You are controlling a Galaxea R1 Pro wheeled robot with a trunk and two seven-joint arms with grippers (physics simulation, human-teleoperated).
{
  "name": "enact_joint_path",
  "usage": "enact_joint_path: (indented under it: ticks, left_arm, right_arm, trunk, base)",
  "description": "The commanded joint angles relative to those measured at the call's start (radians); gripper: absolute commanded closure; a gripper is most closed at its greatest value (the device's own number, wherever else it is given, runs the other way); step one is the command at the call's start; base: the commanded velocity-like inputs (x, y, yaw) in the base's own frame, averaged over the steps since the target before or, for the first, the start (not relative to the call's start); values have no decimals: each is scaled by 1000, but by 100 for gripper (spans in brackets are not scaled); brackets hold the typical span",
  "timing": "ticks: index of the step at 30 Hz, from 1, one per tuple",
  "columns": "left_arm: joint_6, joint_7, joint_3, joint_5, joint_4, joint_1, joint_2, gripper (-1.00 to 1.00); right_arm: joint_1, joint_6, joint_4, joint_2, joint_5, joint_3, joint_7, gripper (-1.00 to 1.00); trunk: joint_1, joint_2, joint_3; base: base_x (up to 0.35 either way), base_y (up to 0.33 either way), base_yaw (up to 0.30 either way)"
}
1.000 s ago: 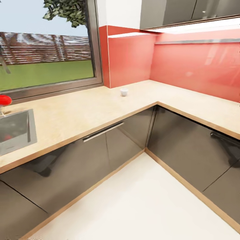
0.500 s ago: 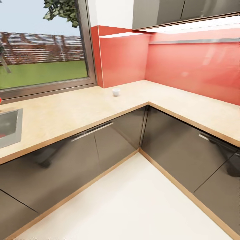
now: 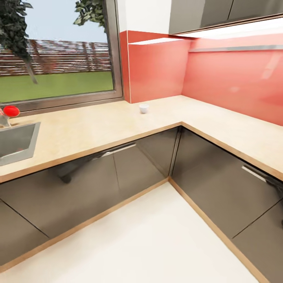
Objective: Set up a coffee station on the kitchen countertop: keep the coffee maker on the countertop, move the bottle of coffee from the kitchen shelf to the counter next to the coffee maker, place a paper coffee filter on top of the coffee maker, put the saucer next to the coffee maker with the coffee cup on the saucer, and place the electric kettle next to the coffee maker.
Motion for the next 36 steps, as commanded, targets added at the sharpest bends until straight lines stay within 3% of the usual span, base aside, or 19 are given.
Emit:
enact_joint_path:
  ticks: [1, 8, 20, 26, 36]
  left_arm:
    - [-2, -2, -3, 8, -1, 0, 1, -100]
    - [-2, -2, -3, 8, -1, 0, 1, -100]
    - [-2, -2, -3, 8, -1, 0, 1, -100]
    - [-2, -2, -3, 8, -1, 0, 1, -100]
    - [-2, -2, -3, 8, -1, 0, 0, -100]
  right_arm:
    - [-1, -5, 1, 1, 11, -9, 5, -100]
    - [-1, -3, 2, 10, 11, -9, -53, -100]
    - [-1, -3, 4, 17, 12, -9, -69, -100]
    - [-1, -3, 4, 18, 12, -8, -69, -100]
    - [-1, -3, 4, 18, 12, -7, -72, -100]
  trunk:
    - [0, 0, -1]
    - [0, 0, -1]
    - [0, 0, -1]
    - [0, 0, -1]
    - [0, 0, -1]
  base:
    - [0, -62, 272]
    - [0, -19, 274]
    - [0, -13, 240]
    - [0, -220, 60]
    - [0, -296, 235]
